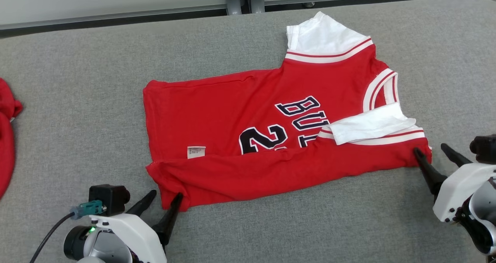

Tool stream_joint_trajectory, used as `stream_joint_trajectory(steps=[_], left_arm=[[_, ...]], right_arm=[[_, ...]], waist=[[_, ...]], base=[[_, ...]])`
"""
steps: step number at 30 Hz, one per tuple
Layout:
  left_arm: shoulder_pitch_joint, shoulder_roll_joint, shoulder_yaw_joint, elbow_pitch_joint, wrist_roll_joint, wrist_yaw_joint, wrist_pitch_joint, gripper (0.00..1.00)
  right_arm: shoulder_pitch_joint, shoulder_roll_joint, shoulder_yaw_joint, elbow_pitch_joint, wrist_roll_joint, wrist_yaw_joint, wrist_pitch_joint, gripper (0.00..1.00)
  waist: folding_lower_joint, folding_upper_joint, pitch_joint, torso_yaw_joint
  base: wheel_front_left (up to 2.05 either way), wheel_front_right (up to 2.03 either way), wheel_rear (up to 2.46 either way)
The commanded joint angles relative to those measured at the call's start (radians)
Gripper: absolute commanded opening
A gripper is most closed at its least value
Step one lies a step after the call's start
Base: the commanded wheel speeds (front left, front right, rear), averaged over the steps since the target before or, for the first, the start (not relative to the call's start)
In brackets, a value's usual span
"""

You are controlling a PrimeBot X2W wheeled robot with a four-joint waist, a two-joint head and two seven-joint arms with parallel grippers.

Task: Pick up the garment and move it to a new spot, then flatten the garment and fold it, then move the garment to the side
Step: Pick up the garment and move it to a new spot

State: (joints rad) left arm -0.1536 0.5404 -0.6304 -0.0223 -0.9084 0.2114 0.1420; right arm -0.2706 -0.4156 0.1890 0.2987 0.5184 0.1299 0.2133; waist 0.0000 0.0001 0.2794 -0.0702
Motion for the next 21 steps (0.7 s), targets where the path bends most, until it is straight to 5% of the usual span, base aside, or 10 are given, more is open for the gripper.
stream_joint_trajectory(steps=[1, 9, 10, 11, 12, 13, 15, 16, 21], left_arm=[[0.002, -0.003, -0.001, -0.003, -0.002, -0.003, 0.003, 1.00], [-0.022, -0.025, -0.033, 0.029, -0.017, -0.031, 0.038, 0.96], [-0.027, -0.029, -0.038, 0.034, -0.019, -0.040, 0.041, 0.62], [-0.031, -0.034, -0.040, 0.039, -0.021, -0.047, 0.041, 0.38], [-0.036, -0.036, -0.043, 0.045, -0.019, -0.054, 0.039, 0.00], [-0.042, -0.039, -0.044, 0.053, -0.018, -0.060, 0.036, 0.00], [-0.052, -0.043, -0.056, 0.061, -0.017, -0.078, 0.043, 0.00], [-0.054, -0.044, -0.057, 0.062, -0.022, -0.085, 0.043, 0.00], [-0.028, 0.008, -0.038, 0.038, -0.056, -0.120, 0.057, 0.00]], right_arm=[[0.009, -0.002, 0.001, -0.006, 0.004, 0.001, 0.013, 1.00], [-0.011, 0.002, 0.038, 0.006, -0.021, 0.001, 0.088, 1.00], [-0.014, 0.000, 0.046, 0.005, -0.018, 0.001, 0.097, 1.00], [-0.017, 0.001, 0.050, 0.005, -0.008, 0.001, 0.104, 1.00], [-0.020, 0.002, 0.056, 0.006, 0.002, 0.001, 0.115, 1.00], [-0.023, 0.001, 0.060, 0.007, 0.010, 0.001, 0.122, 0.76], [-0.028, -0.005, 0.065, 0.011, 0.024, 0.001, 0.126, 0.08], [-0.026, -0.009, 0.069, 0.014, 0.035, 0.001, 0.132, 0.00], [-0.011, -0.055, 0.069, 0.006, 0.095, 0.001, 0.155, 0.00]], waist=[[0.0000, -0.0001, 0.005, 0.003], [0.0000, -0.0001, 0.033, 0.020], [0.0000, -0.0001, 0.037, 0.022], [0.0000, -0.0001, 0.041, 0.023], [0.0000, -0.0001, 0.045, 0.024], [0.0000, -0.0001, 0.047, 0.024], [0.0000, -0.0001, 0.049, 0.026], [0.0000, -0.0001, 0.047, 0.027], [0.0000, -0.0001, 0.008, 0.027]], base=[[0.00, 0.00, 0.00], [0.00, 0.00, 0.00], [0.00, 0.00, 0.00], [0.00, 0.00, 0.00], [0.00, 0.00, 0.00], [0.00, 0.00, 0.00], [0.00, 0.00, 0.00], [0.00, 0.00, 0.00], [0.00, 0.00, 0.00]])
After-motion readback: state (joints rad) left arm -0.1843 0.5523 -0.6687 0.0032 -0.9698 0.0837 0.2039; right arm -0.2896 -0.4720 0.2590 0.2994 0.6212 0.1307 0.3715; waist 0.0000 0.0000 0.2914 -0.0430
